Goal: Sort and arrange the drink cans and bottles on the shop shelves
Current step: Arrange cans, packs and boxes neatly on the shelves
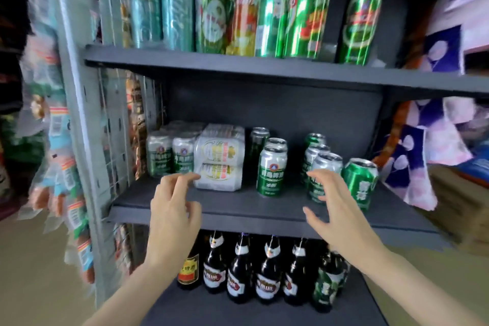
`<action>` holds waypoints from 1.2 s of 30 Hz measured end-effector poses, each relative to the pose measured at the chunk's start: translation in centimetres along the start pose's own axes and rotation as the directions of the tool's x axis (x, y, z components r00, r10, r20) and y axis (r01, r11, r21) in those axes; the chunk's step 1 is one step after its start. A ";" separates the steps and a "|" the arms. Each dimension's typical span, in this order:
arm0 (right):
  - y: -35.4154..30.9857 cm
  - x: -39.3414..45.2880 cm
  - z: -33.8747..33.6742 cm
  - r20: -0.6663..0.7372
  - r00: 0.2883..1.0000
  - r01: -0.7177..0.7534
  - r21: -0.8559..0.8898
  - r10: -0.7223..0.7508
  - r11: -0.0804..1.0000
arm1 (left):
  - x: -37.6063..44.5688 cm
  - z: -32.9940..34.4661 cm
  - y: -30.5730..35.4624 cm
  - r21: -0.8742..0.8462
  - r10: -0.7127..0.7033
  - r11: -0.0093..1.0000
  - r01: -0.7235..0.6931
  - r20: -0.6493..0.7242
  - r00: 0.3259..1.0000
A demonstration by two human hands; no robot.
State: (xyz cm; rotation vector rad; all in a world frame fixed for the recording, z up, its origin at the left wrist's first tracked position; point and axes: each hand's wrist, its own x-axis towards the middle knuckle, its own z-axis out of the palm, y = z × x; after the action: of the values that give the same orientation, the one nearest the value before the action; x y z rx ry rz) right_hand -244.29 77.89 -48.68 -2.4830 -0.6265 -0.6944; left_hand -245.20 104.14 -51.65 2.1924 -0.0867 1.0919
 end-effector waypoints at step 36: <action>5.8 25.8 -19.8 0.080 0.827 -0.538 0.399 0.557 0.742 | 24.3 4.8 24.1 -0.241 -0.313 0.908 0.344 0.155 0.937</action>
State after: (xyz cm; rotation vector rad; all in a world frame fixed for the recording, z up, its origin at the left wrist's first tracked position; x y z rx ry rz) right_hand -228.32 69.88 -20.83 -2.0832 0.0133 -0.3369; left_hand -234.45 88.31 -22.91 1.9373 0.0827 0.7213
